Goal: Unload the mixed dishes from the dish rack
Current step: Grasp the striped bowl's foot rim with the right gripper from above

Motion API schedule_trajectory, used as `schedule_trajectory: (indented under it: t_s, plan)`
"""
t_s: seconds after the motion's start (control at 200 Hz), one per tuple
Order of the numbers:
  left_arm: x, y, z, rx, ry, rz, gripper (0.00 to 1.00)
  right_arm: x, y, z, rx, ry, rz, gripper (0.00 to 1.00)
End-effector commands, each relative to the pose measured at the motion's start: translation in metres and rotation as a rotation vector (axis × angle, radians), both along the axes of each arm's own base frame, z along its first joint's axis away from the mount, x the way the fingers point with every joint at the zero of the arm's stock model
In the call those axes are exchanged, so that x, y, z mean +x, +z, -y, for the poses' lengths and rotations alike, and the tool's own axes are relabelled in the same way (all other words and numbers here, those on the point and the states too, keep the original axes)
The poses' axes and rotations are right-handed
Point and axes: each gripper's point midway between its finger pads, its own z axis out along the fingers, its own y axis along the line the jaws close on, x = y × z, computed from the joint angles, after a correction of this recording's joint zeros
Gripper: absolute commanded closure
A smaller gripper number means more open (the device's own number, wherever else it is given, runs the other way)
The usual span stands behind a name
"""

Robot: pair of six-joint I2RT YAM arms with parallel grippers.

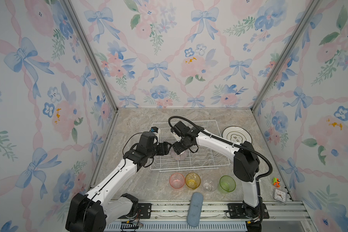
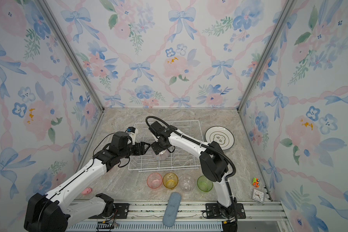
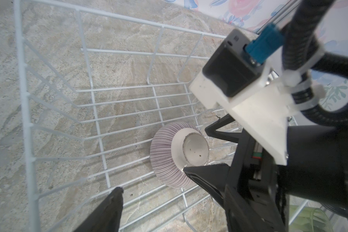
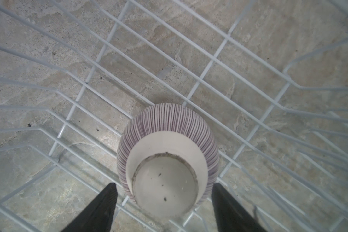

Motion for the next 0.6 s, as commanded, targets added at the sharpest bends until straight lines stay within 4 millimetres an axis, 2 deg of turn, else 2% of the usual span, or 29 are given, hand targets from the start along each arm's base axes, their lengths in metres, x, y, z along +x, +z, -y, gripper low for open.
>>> schedule_trajectory:
  t_s: [0.0,0.355,0.595]
  plan:
    - [-0.002,-0.002,-0.002,-0.014,0.005,-0.007,0.26,-0.003,-0.005,0.002,-0.048,0.016,-0.010,0.24]
    - [-0.002,-0.002,-0.002,-0.008,0.000,-0.005,0.26,-0.006,-0.019,0.005,-0.120,0.032,-0.030,0.28]
    - [-0.002,-0.005,0.000,-0.005,-0.009,-0.011,0.26,-0.003,-0.015,0.004,-0.123,0.031,-0.014,0.30]
